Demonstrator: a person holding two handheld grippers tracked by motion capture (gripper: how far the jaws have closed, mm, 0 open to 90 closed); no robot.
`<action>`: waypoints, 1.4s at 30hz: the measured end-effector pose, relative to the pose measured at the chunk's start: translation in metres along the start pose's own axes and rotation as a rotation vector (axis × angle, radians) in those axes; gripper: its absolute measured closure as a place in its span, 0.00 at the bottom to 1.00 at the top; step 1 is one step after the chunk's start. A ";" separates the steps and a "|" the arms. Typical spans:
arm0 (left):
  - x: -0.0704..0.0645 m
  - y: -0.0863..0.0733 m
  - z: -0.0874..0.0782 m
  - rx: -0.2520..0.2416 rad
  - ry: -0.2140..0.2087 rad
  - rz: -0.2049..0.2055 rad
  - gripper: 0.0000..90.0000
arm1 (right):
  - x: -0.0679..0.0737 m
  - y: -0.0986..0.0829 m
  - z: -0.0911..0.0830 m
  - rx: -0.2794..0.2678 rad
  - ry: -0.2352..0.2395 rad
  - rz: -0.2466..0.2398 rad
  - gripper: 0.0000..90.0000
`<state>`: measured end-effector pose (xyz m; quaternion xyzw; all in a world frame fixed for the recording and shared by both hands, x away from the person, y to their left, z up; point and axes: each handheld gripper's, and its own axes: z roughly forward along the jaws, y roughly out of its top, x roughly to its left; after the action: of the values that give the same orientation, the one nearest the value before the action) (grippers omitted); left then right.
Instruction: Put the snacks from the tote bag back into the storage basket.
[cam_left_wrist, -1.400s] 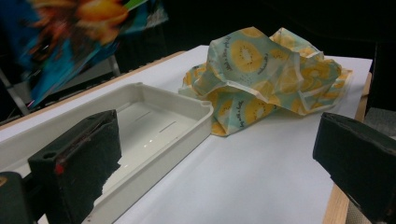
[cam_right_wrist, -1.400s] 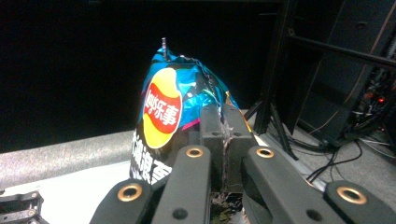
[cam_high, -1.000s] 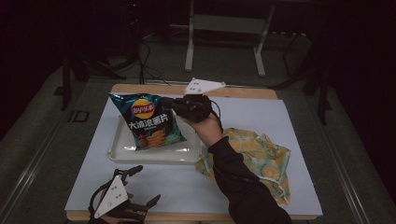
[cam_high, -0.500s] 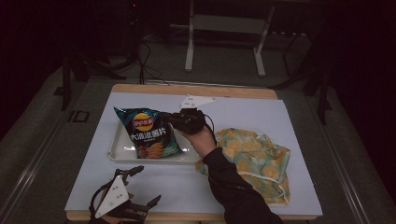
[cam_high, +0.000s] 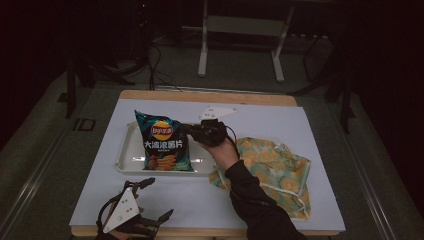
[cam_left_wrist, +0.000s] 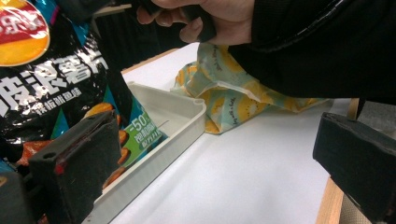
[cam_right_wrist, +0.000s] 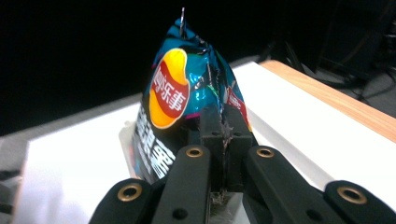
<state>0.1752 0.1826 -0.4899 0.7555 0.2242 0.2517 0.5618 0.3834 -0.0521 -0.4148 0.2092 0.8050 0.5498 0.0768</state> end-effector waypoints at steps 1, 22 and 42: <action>0.000 0.000 0.000 0.001 0.000 0.001 0.02 | -0.001 0.000 0.000 0.015 -0.012 -0.009 1.00; 0.001 0.000 0.001 -0.003 -0.009 -0.001 0.02 | -0.053 -0.003 0.031 0.198 -0.060 0.044 1.00; 0.003 0.000 0.001 -0.013 -0.006 -0.011 0.02 | -0.076 -0.022 0.050 0.223 -0.145 0.085 0.69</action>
<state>0.1777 0.1835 -0.4898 0.7514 0.2249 0.2477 0.5687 0.4645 -0.0480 -0.4626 0.2897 0.8439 0.4430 0.0878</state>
